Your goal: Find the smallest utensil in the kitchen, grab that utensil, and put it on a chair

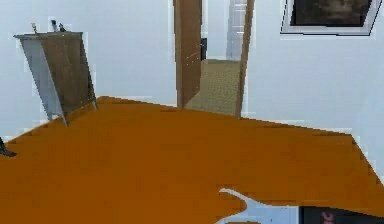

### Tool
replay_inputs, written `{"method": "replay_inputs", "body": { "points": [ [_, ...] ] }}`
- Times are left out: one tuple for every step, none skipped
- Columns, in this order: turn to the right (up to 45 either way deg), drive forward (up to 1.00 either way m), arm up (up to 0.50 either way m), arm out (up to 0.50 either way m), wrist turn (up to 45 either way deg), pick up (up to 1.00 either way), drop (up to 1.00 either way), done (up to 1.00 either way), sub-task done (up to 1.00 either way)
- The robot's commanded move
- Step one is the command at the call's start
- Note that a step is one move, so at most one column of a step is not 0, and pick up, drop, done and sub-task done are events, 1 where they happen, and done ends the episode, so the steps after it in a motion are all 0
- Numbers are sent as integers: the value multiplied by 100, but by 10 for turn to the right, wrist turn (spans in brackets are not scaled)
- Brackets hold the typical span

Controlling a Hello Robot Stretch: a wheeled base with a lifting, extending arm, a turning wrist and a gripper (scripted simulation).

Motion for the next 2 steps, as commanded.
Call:
{"method": "replay_inputs", "body": {
  "points": [
    [0, 45, 0, 0, 0, 0, 0, 0, 0],
    [60, 0, 0, 0, 0, 0, 0, 0, 0]
  ]
}}
